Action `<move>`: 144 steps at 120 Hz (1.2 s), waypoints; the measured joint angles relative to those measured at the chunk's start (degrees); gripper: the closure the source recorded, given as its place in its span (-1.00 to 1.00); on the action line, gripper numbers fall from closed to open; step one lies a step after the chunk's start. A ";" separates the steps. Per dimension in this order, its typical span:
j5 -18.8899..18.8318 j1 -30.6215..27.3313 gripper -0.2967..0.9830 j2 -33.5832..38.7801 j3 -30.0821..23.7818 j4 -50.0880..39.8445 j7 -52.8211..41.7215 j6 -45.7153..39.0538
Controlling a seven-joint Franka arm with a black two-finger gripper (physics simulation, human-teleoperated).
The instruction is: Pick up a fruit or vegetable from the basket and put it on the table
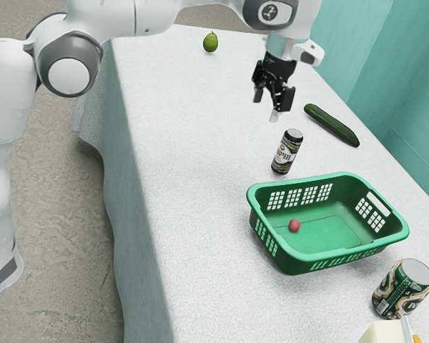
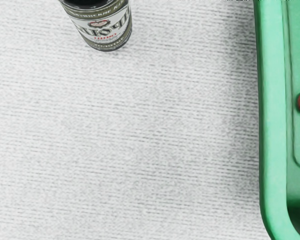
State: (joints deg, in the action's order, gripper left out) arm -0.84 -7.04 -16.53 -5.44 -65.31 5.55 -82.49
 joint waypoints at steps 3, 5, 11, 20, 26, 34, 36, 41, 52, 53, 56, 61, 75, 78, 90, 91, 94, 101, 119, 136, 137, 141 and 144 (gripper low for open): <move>0.02 0.00 -0.54 -0.06 0.00 0.06 -0.30 -0.13; 0.04 -0.01 -0.54 -0.09 0.00 0.08 -0.49 -0.20; 0.07 0.00 -0.54 -0.16 -0.01 0.13 -1.04 -0.38; 0.09 0.01 -0.54 -0.19 -0.01 0.15 -1.80 -0.59; 0.09 0.01 -0.54 -0.79 -0.06 0.89 -2.92 -0.70; 0.19 0.00 -0.54 -1.42 -0.66 1.55 -5.80 -1.23; 0.36 -0.03 -0.54 -1.50 -0.77 1.60 -6.62 -1.38; 0.64 -0.12 -0.54 -1.47 -1.45 1.72 -8.99 -1.85; -0.27 0.29 -0.54 -1.16 -5.44 1.77 -14.84 -2.71; -0.38 0.33 -0.54 -1.15 -5.74 1.75 -15.40 -2.78; -0.65 0.43 -0.53 -1.17 -6.52 1.69 -17.05 -2.97; -1.04 0.41 -0.54 -1.41 -8.28 1.65 -20.07 -3.39; -4.24 0.55 -0.54 -2.47 -14.56 1.73 -28.78 -4.46; -4.87 0.56 -0.54 -3.05 -15.69 1.73 -30.63 -4.62; -6.61 0.53 -0.53 -5.32 -19.42 1.72 -37.32 -5.28; -6.70 0.54 -0.53 -5.38 -19.64 1.71 -37.82 -5.33; -6.95 0.58 -0.53 -5.52 -20.18 1.66 -39.29 -5.46; -7.38 0.62 -0.53 -5.49 -20.90 1.44 -42.45 -5.69; -6.97 7.93 -0.53 -5.52 -11.84 1.19 -49.55 -6.02; -3.65 15.68 -0.53 -5.82 -1.75 1.11 -55.50 -6.35; -3.54 15.82 -0.53 -5.93 -1.64 1.10 -55.81 -6.42; -3.20 16.20 -0.53 -6.39 -1.35 1.08 -56.99 -6.68; -3.02 16.35 -0.53 -6.79 -1.33 1.10 -57.83 -6.85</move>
State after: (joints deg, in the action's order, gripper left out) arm -3.85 9.30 -23.32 -6.77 -64.21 -52.28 -89.34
